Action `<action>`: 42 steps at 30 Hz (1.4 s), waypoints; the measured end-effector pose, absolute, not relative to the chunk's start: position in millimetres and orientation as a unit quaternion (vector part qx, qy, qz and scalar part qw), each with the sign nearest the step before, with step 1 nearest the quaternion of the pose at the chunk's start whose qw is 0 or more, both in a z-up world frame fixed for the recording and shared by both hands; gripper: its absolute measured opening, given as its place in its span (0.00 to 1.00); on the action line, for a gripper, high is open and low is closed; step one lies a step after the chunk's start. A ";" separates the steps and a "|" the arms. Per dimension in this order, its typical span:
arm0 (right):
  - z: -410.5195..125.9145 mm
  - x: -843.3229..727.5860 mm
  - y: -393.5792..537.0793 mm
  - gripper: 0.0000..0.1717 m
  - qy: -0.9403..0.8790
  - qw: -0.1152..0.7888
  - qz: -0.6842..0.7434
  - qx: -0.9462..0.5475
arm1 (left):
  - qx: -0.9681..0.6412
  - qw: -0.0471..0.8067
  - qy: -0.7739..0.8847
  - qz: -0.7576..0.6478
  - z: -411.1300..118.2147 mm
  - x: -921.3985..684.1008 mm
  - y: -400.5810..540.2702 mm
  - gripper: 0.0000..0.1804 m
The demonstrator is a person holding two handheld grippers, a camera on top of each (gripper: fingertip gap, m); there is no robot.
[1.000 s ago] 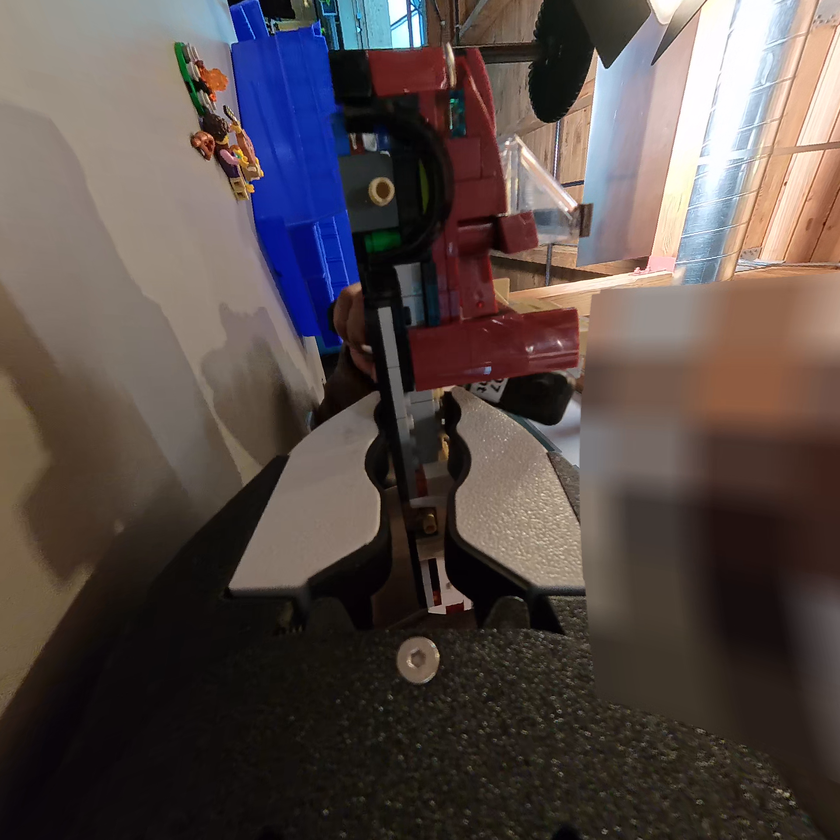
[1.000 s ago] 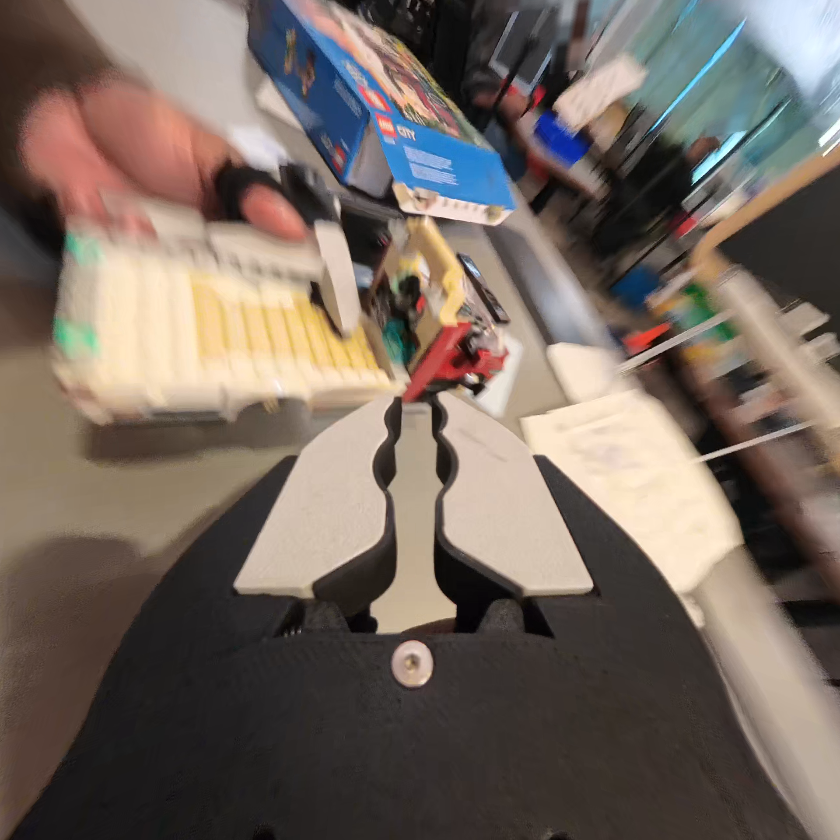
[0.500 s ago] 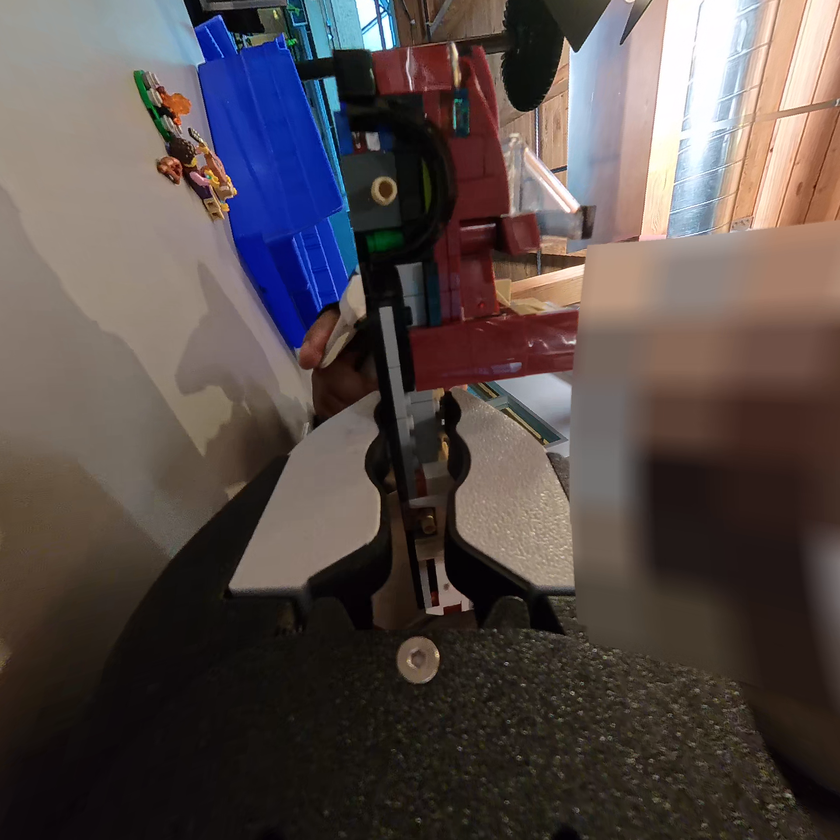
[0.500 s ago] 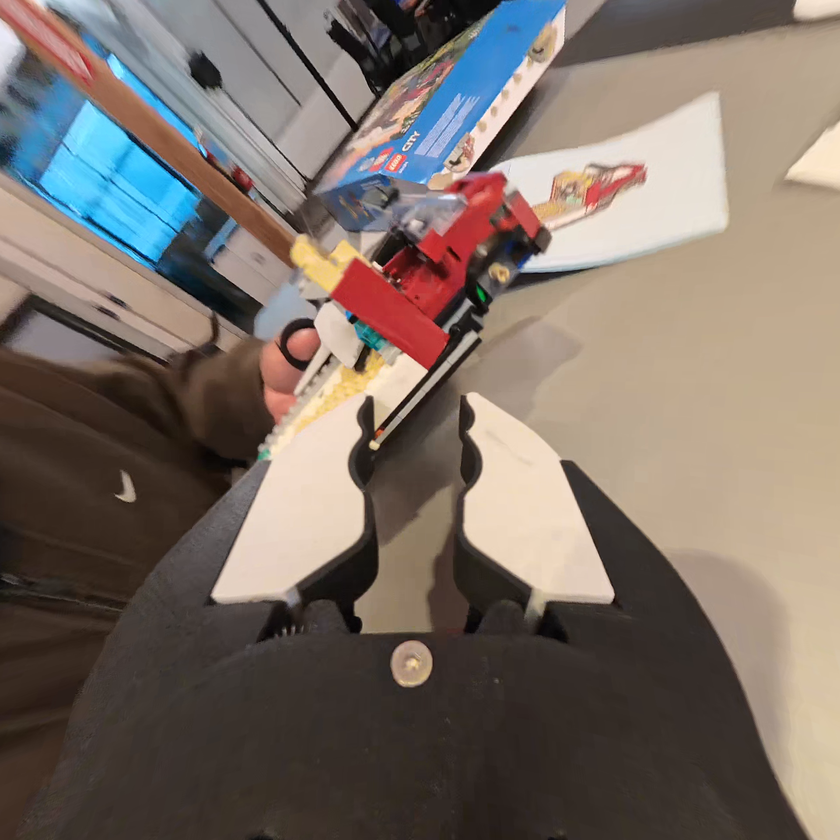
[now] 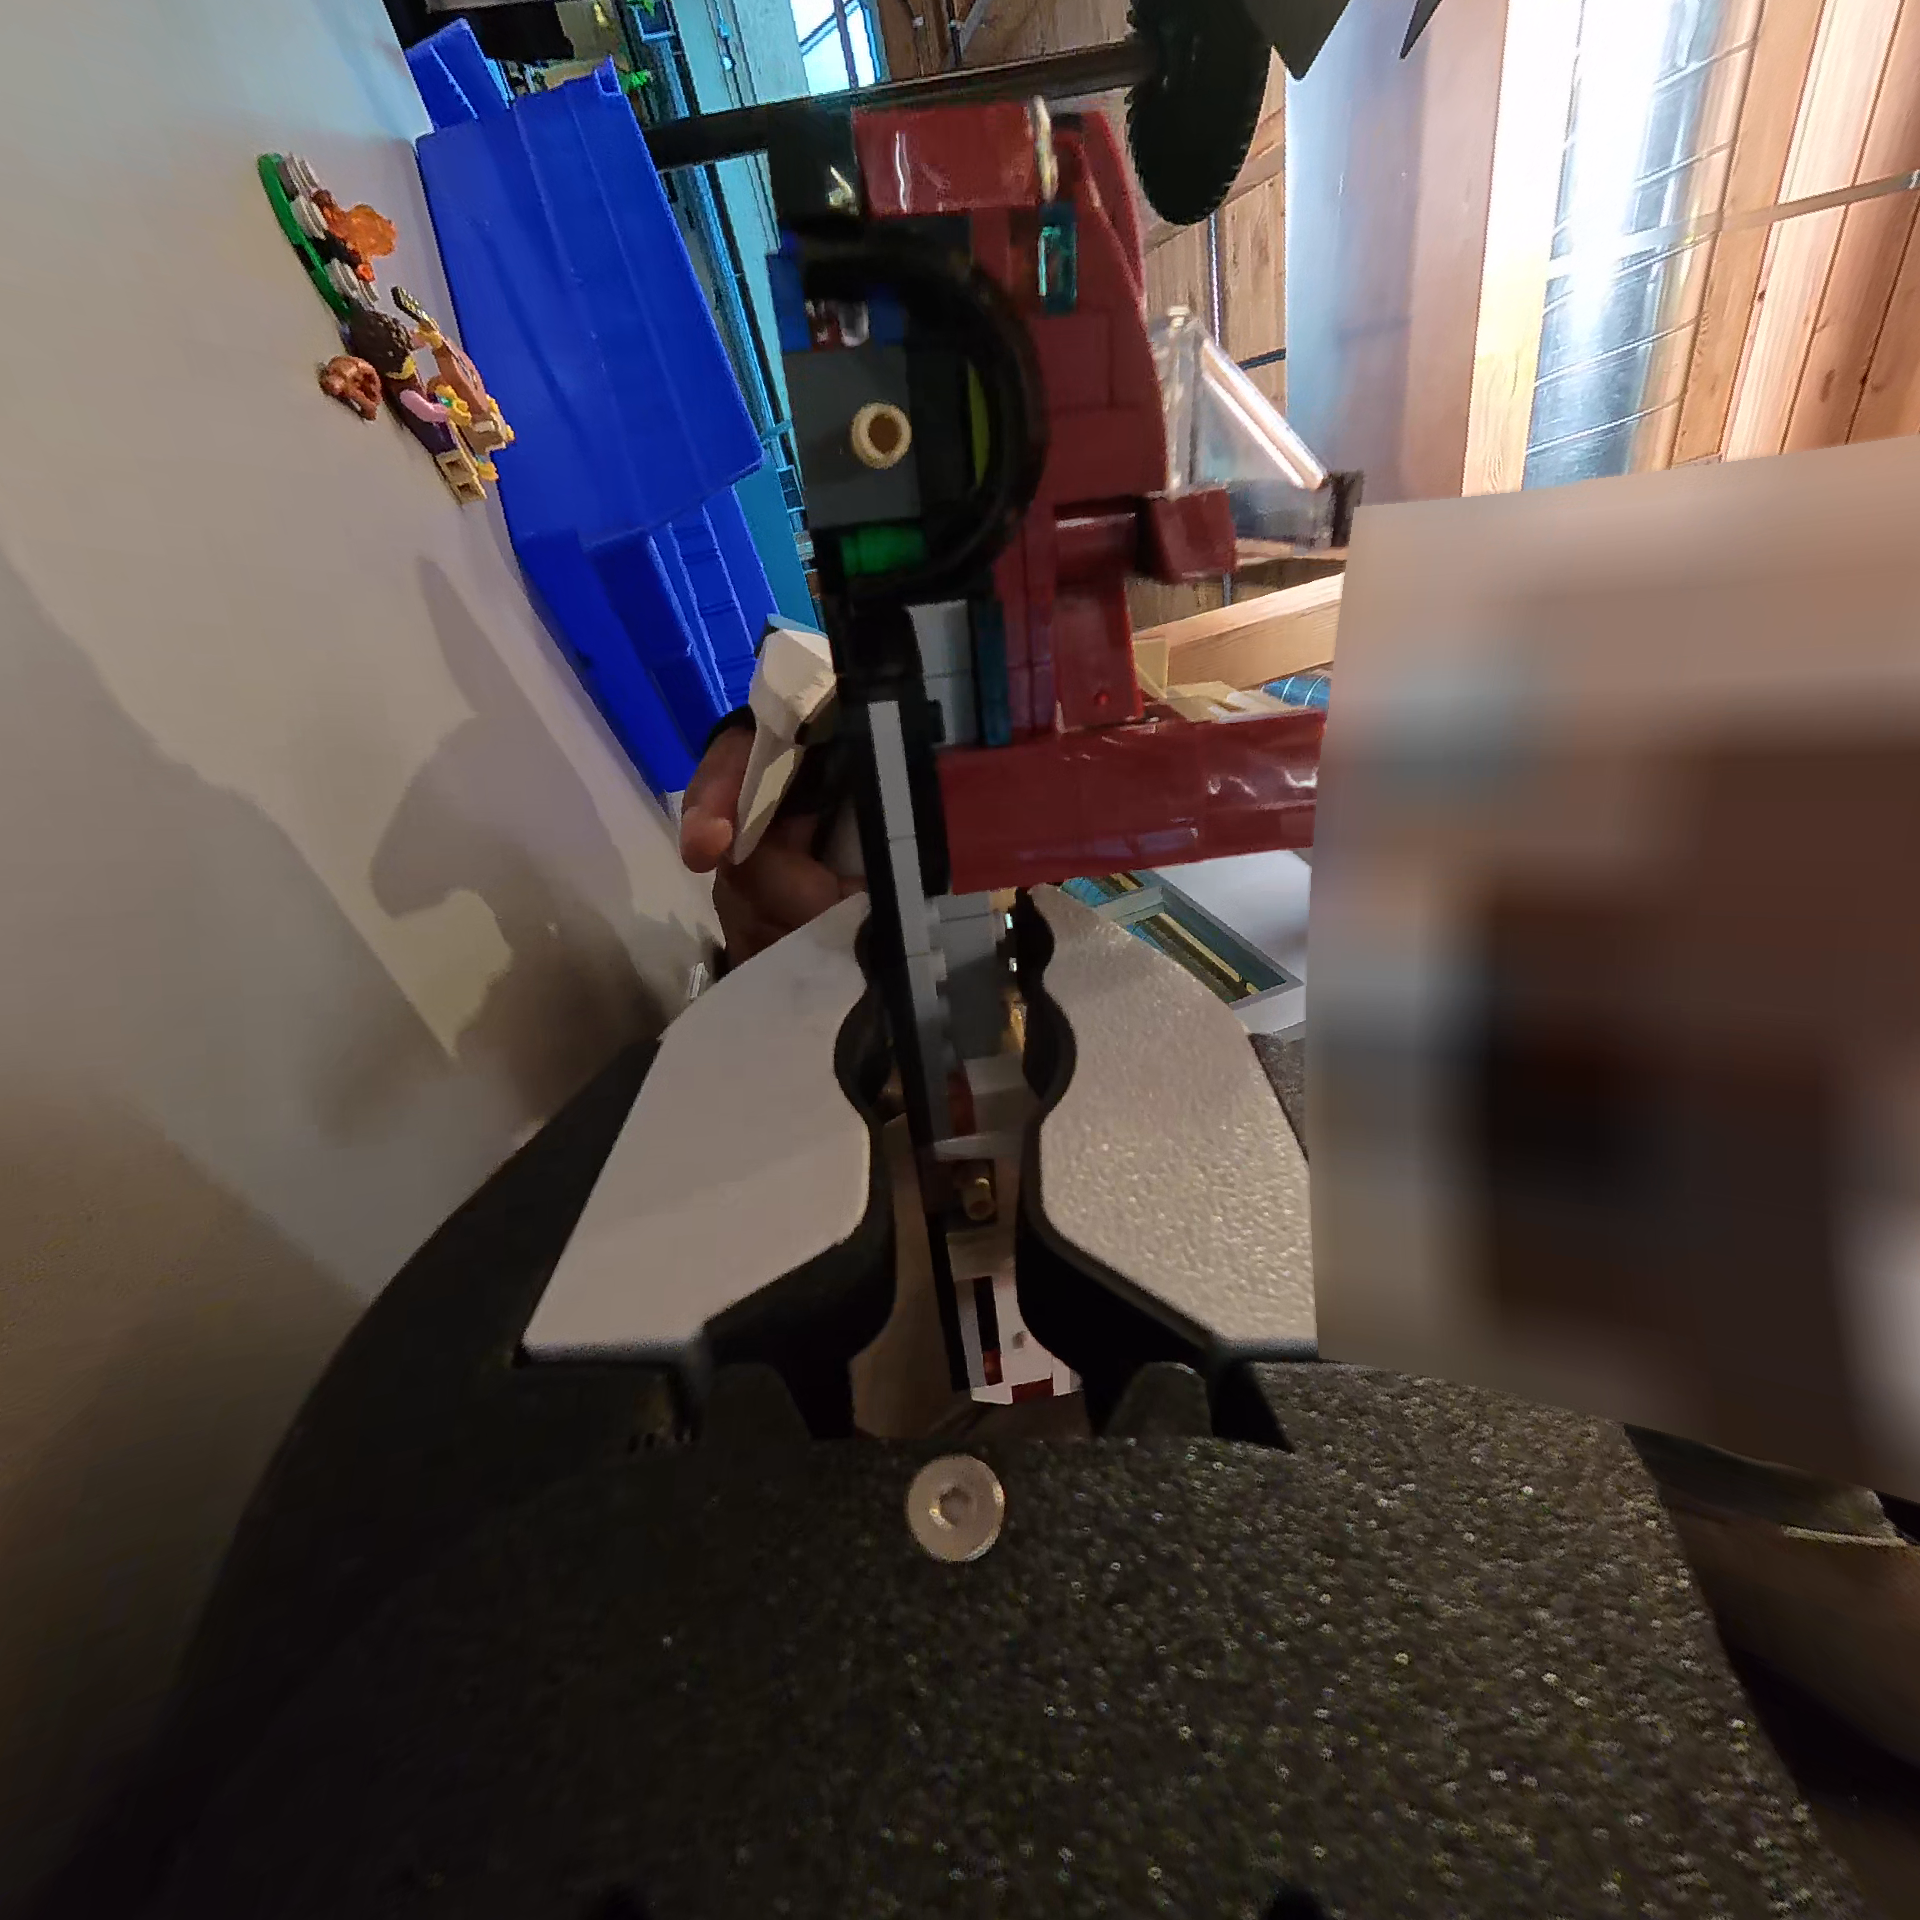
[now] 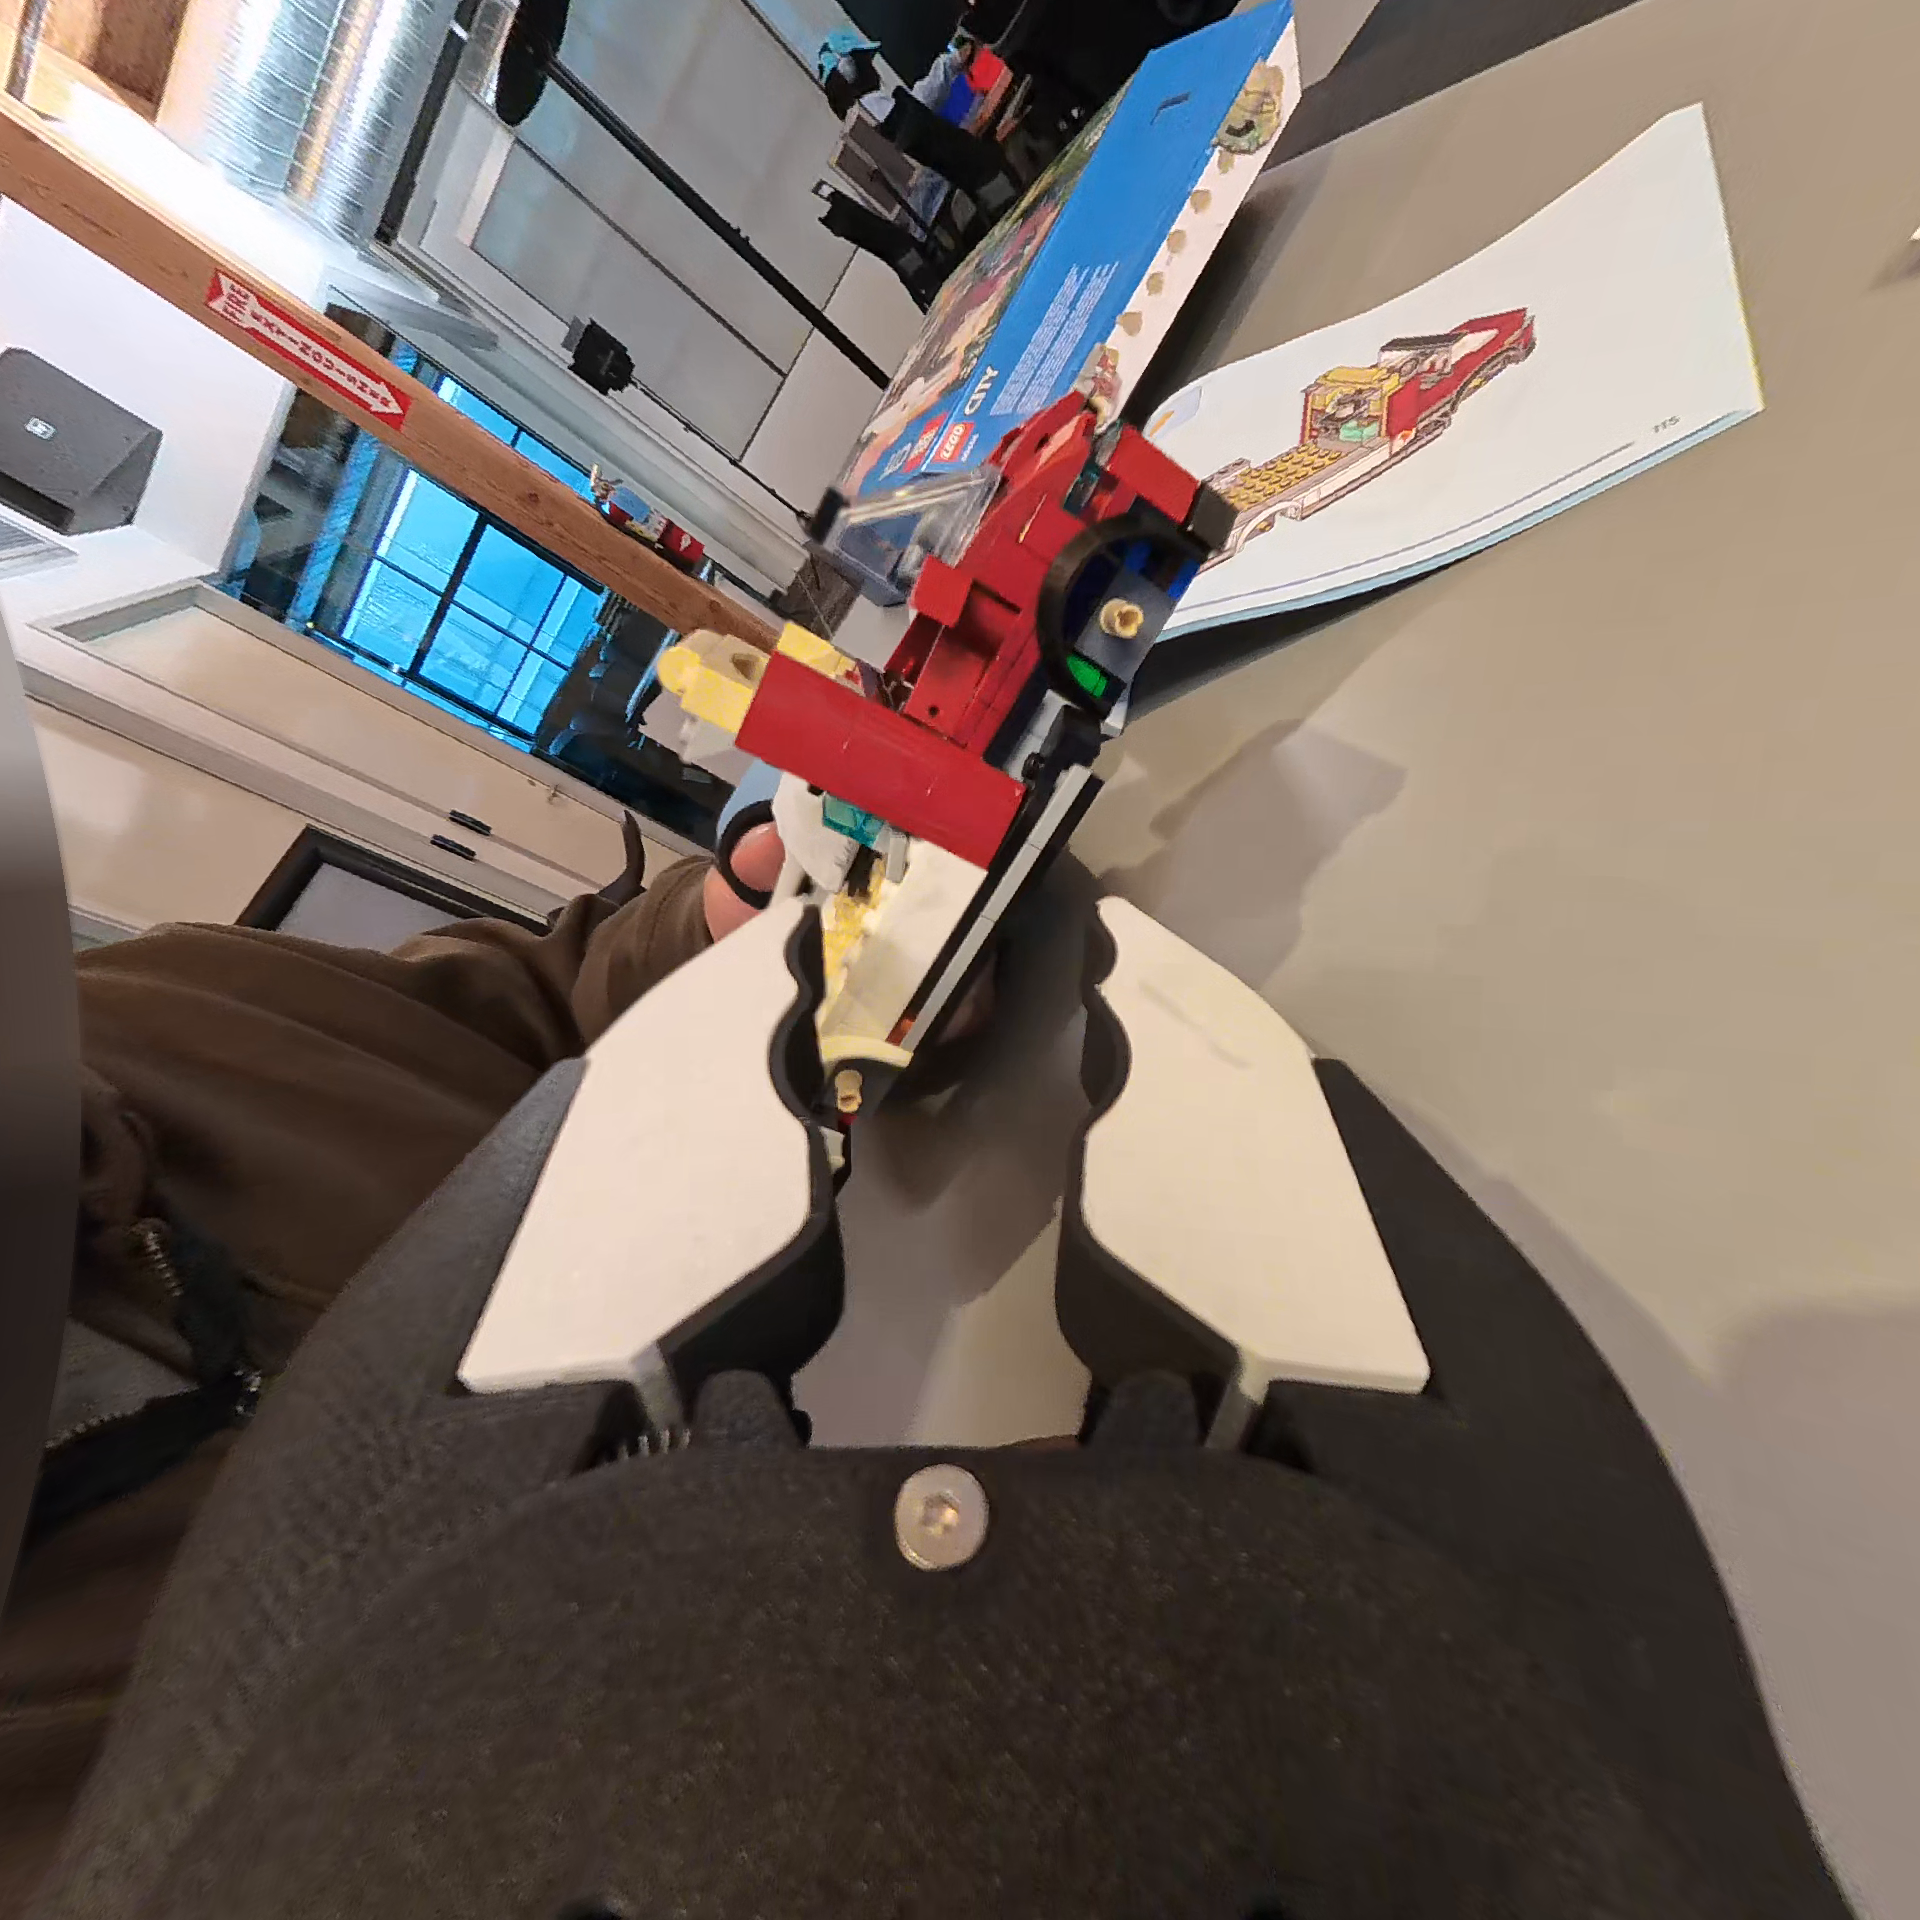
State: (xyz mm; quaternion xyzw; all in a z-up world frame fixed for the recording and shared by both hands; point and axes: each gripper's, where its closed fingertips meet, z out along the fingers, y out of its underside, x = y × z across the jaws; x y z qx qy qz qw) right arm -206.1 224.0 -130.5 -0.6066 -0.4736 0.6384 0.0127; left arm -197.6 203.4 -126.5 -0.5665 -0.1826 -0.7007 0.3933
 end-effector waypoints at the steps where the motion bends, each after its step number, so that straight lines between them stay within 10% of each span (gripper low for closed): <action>1: -130.8 -206.4 223.4 0.28 -0.471 0.009 0.640 -0.607 | -0.568 0.393 -0.181 -0.700 -126.8 -196.8 203.3 0.12; 42: -129.3 -201.1 228.1 0.16 -0.398 -0.043 0.682 -0.612 | -0.631 0.413 -0.135 -0.642 -132.3 -186.1 202.1 0.12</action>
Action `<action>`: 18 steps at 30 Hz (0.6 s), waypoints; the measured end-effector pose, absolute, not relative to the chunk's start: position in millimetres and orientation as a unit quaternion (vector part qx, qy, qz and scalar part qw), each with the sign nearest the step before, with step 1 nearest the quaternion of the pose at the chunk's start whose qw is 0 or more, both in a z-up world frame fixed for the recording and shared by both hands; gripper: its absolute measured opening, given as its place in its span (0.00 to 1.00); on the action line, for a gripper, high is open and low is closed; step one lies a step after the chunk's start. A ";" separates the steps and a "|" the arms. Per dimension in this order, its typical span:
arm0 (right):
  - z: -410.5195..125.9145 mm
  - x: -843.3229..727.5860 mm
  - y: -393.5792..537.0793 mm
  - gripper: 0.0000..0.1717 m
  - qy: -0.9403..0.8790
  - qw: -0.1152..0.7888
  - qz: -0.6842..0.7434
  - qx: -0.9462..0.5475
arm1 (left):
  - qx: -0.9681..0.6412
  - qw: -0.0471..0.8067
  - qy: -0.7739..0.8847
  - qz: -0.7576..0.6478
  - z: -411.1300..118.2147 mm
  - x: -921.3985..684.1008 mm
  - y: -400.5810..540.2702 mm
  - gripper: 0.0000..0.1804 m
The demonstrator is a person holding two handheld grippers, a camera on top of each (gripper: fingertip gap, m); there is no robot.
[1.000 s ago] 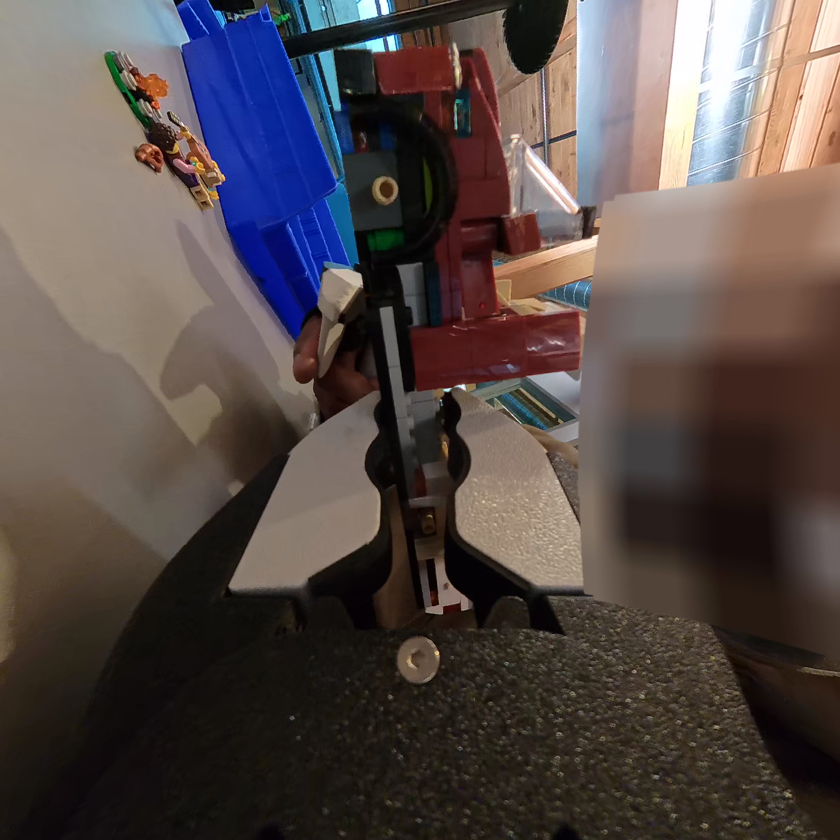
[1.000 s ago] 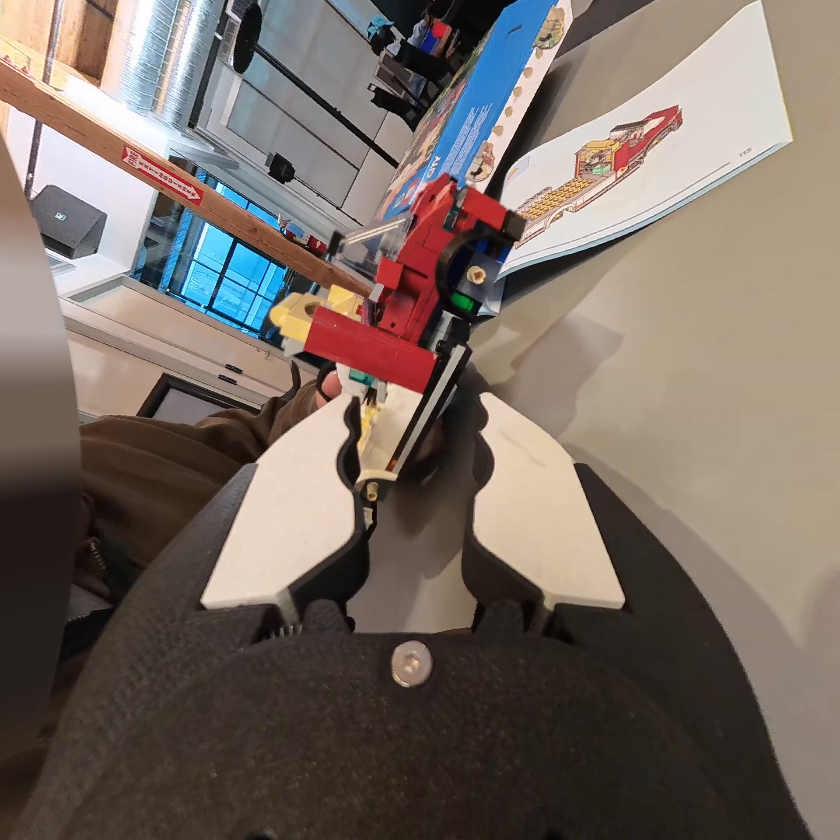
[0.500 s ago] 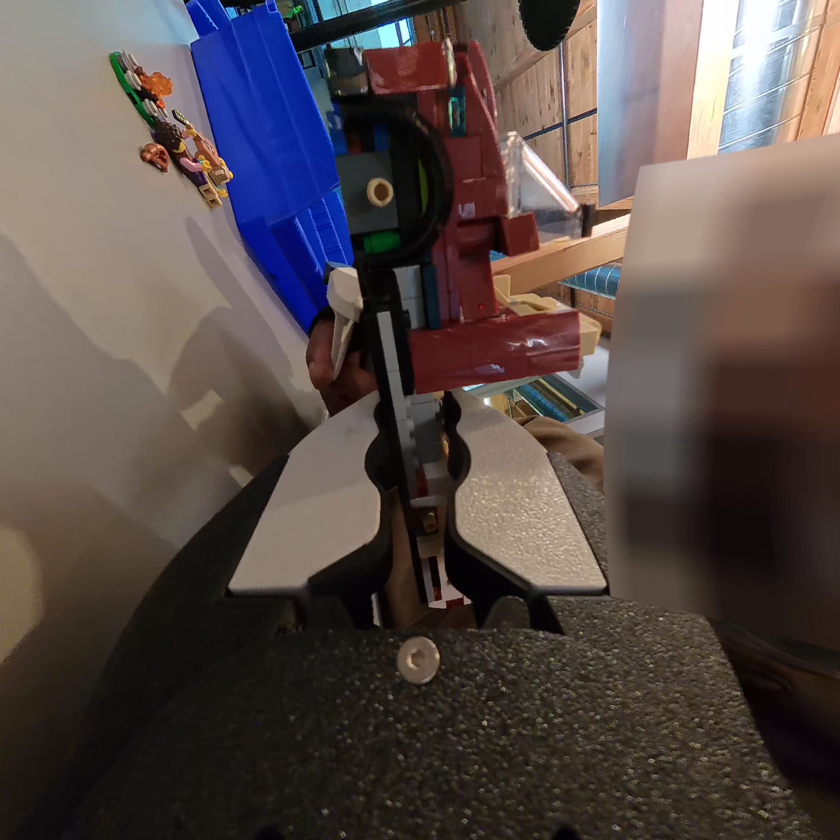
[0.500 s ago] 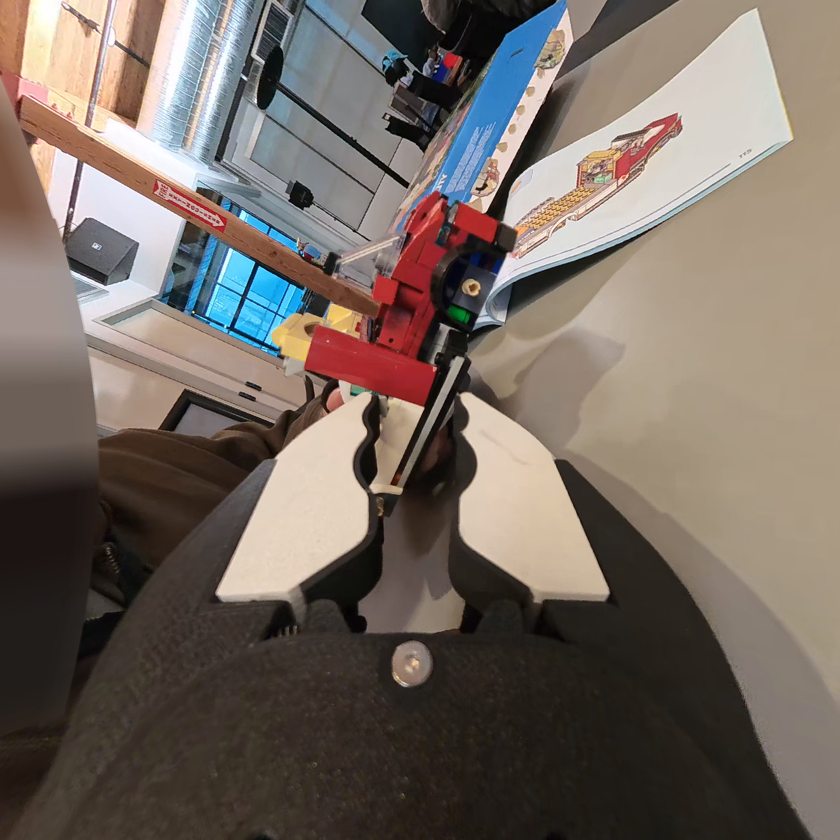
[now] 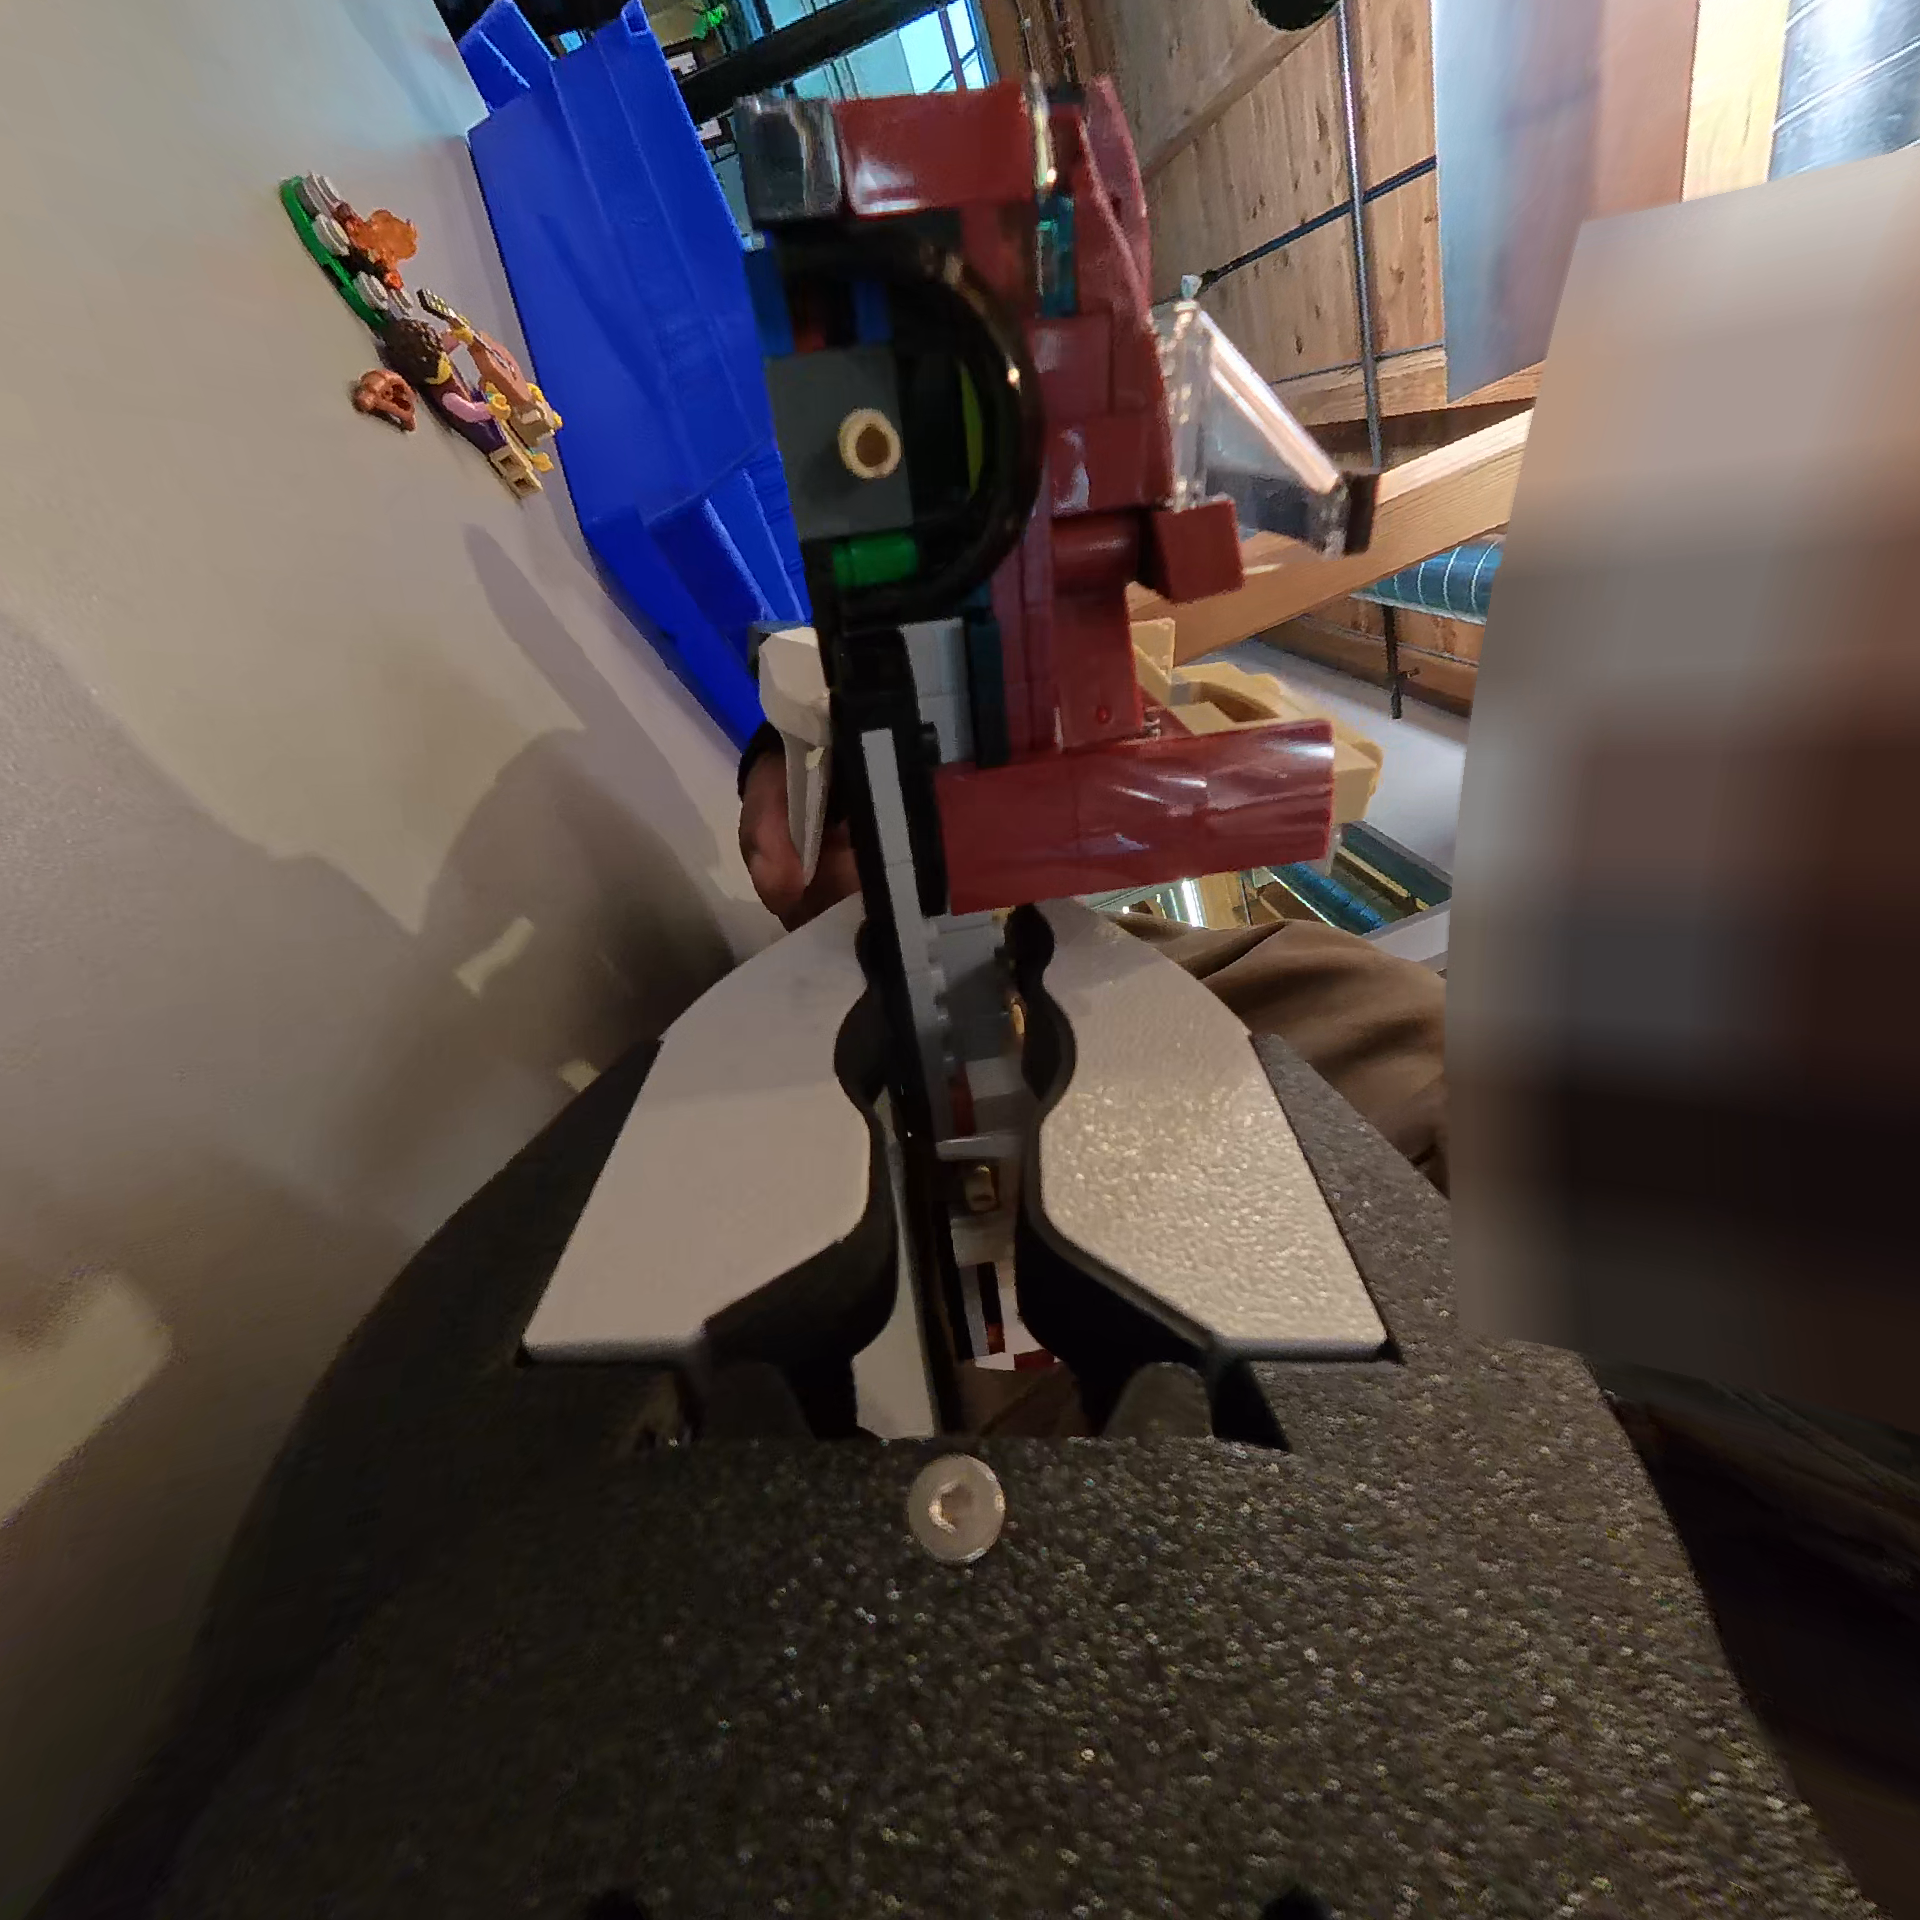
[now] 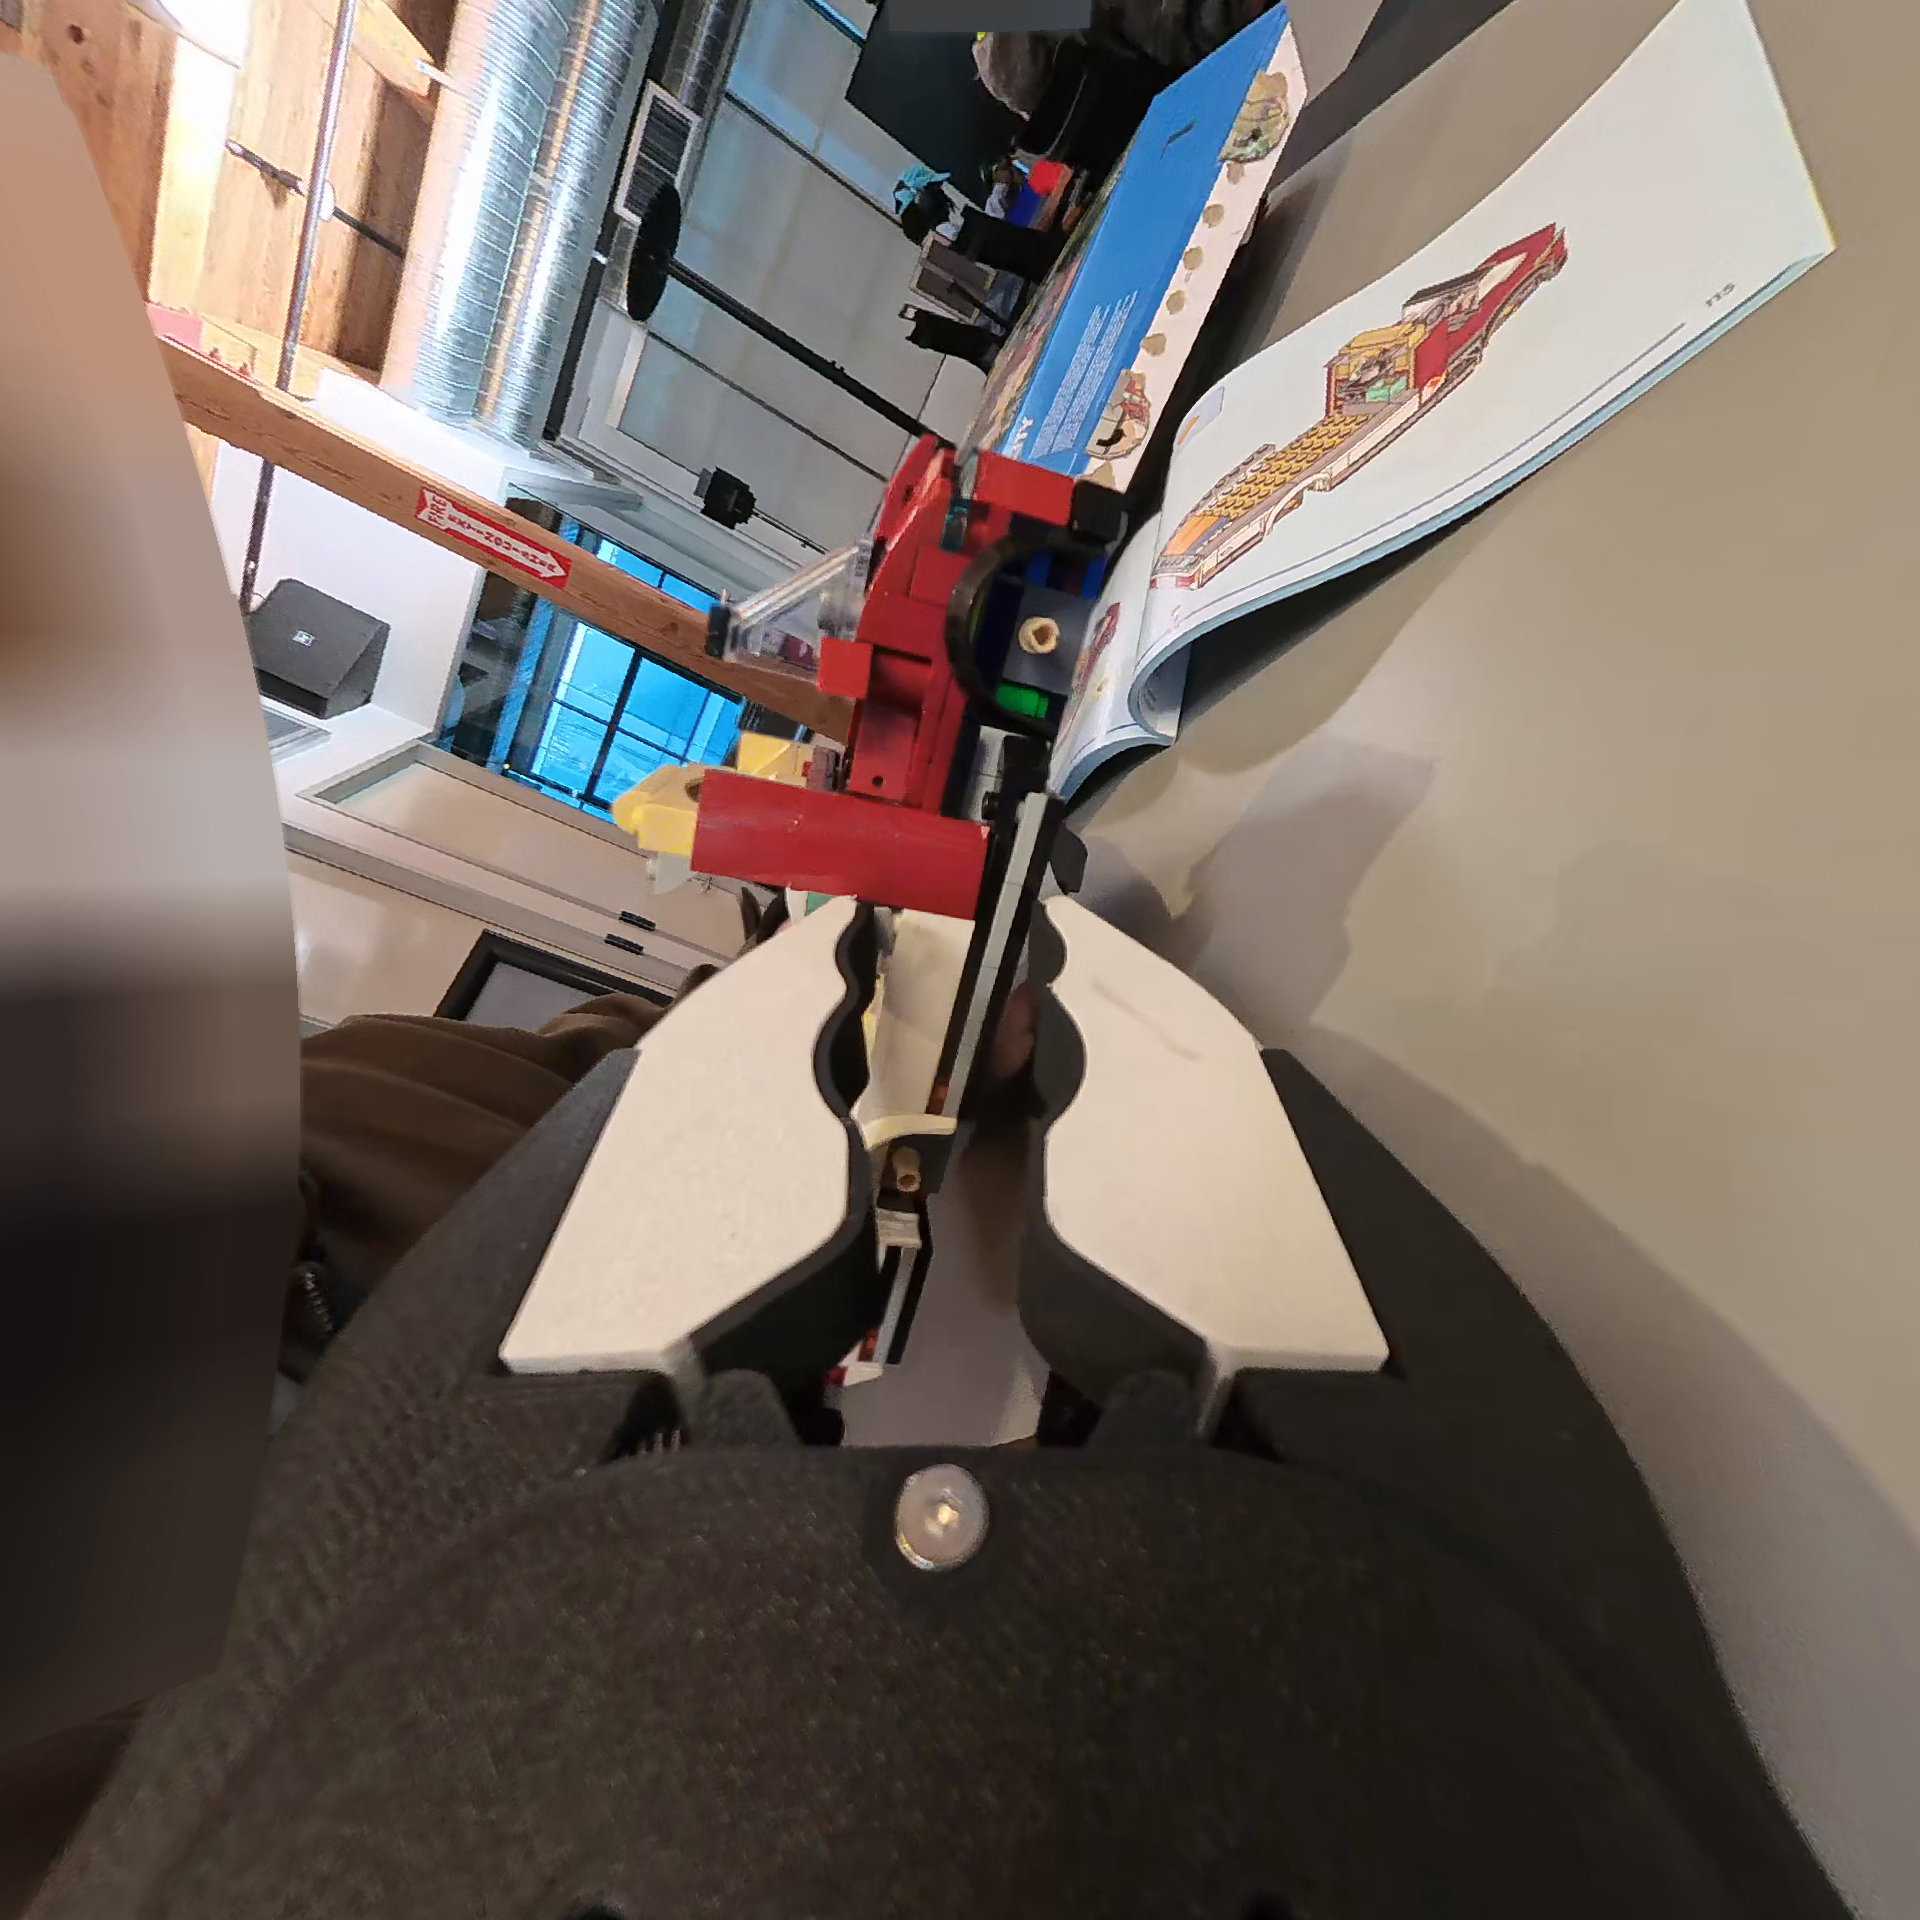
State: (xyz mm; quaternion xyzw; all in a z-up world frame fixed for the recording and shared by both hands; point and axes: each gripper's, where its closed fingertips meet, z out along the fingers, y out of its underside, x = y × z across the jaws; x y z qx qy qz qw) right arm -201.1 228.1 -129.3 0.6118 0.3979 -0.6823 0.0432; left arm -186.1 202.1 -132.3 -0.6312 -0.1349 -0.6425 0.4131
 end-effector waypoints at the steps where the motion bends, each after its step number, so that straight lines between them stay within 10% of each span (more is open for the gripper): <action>1: -129.5 -201.2 228.2 0.16 0.395 0.046 -0.683 0.612 | -0.633 0.414 -0.134 -0.641 -132.5 -186.2 202.1 0.12; 18: -132.5 -202.3 230.1 0.16 0.377 0.035 -0.676 0.632 | -0.637 0.414 -0.141 -0.634 -135.0 -187.4 203.2 0.12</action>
